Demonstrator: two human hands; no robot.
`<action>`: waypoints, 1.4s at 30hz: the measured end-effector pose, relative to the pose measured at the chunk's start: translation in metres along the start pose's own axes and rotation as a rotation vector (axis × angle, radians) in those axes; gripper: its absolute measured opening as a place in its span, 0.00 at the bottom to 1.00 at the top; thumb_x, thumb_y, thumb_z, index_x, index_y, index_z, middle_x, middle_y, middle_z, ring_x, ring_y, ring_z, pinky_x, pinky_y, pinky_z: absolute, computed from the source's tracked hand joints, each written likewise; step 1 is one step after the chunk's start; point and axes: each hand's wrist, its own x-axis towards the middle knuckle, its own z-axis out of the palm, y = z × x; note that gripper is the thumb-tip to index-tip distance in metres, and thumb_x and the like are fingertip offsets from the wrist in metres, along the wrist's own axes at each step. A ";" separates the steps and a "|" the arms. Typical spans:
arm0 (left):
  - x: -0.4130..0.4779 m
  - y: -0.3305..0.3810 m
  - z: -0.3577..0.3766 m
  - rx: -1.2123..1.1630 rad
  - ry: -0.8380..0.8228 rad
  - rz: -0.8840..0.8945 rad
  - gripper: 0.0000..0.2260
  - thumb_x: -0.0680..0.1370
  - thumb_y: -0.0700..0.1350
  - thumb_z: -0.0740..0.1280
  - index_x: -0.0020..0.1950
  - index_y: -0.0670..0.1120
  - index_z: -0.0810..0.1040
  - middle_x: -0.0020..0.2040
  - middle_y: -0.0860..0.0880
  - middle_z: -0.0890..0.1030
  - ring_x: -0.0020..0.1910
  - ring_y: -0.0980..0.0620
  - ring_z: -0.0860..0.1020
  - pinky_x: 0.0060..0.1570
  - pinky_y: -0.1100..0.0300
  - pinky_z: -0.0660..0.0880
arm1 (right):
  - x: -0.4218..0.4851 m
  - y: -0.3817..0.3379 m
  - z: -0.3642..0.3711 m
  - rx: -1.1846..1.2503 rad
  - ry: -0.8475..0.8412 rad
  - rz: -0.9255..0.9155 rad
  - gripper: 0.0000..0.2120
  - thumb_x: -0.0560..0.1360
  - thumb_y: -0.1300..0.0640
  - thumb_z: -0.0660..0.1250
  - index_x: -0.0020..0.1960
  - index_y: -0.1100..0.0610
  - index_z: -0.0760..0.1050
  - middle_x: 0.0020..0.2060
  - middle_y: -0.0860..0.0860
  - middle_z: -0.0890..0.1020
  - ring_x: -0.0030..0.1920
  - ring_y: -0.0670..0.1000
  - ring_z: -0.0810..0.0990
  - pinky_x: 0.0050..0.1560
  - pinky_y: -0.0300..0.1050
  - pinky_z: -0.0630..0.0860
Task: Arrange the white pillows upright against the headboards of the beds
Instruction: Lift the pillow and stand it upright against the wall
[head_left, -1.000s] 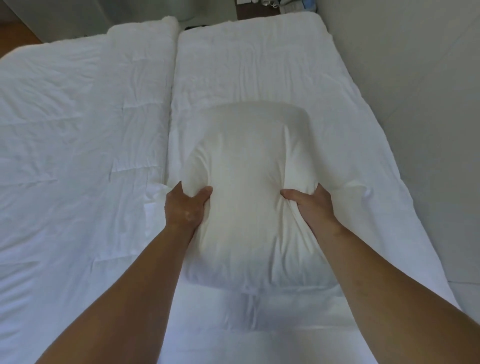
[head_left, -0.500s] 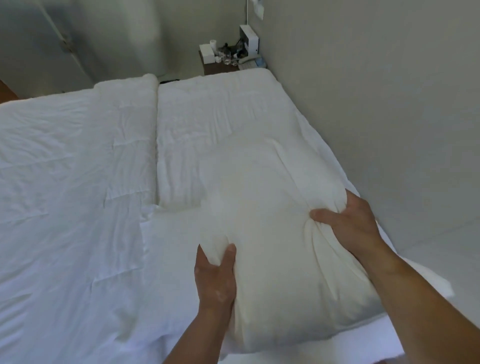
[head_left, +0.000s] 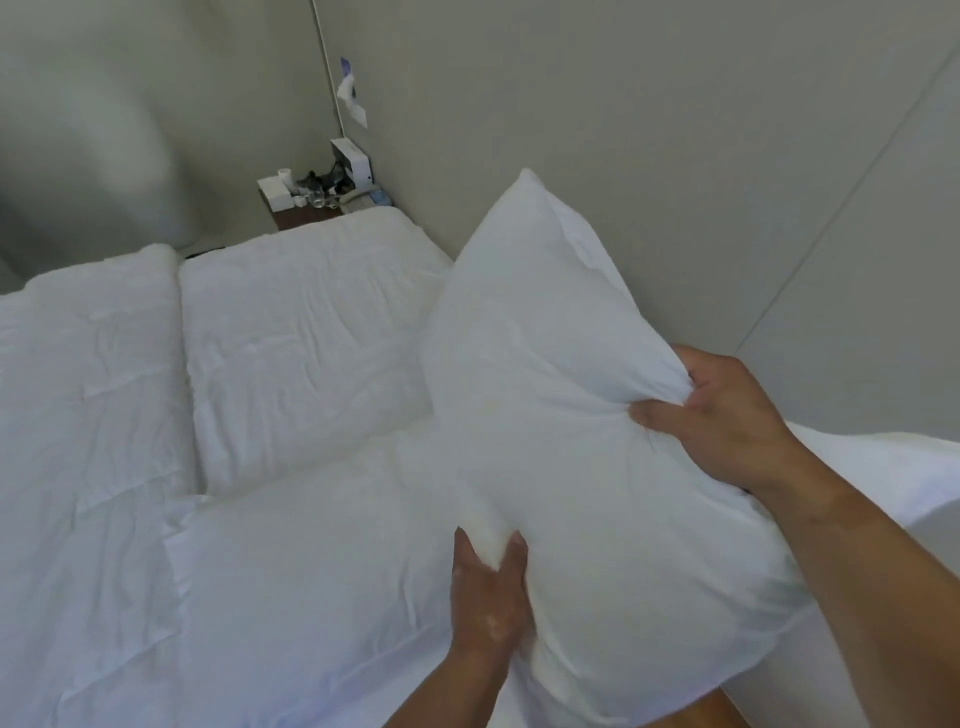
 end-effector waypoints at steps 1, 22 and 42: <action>-0.002 0.001 0.012 0.017 -0.019 -0.001 0.32 0.75 0.57 0.71 0.76 0.47 0.68 0.68 0.48 0.79 0.68 0.45 0.77 0.69 0.45 0.73 | -0.001 0.000 -0.011 -0.027 0.003 -0.018 0.23 0.70 0.70 0.76 0.46 0.41 0.79 0.35 0.26 0.82 0.37 0.28 0.80 0.39 0.23 0.71; 0.019 -0.008 0.233 -0.161 -0.173 -0.245 0.16 0.76 0.49 0.75 0.62 0.52 0.78 0.56 0.52 0.86 0.56 0.50 0.83 0.54 0.52 0.81 | 0.043 0.150 -0.127 -0.418 -0.127 -0.266 0.09 0.69 0.64 0.73 0.45 0.52 0.80 0.38 0.44 0.72 0.37 0.44 0.73 0.38 0.41 0.70; 0.189 0.023 0.220 0.543 -0.348 -0.201 0.36 0.74 0.41 0.75 0.79 0.45 0.61 0.71 0.42 0.74 0.69 0.40 0.76 0.64 0.46 0.76 | 0.050 0.307 -0.099 -0.691 -0.110 0.174 0.19 0.72 0.55 0.74 0.62 0.53 0.80 0.46 0.51 0.77 0.48 0.58 0.78 0.49 0.52 0.74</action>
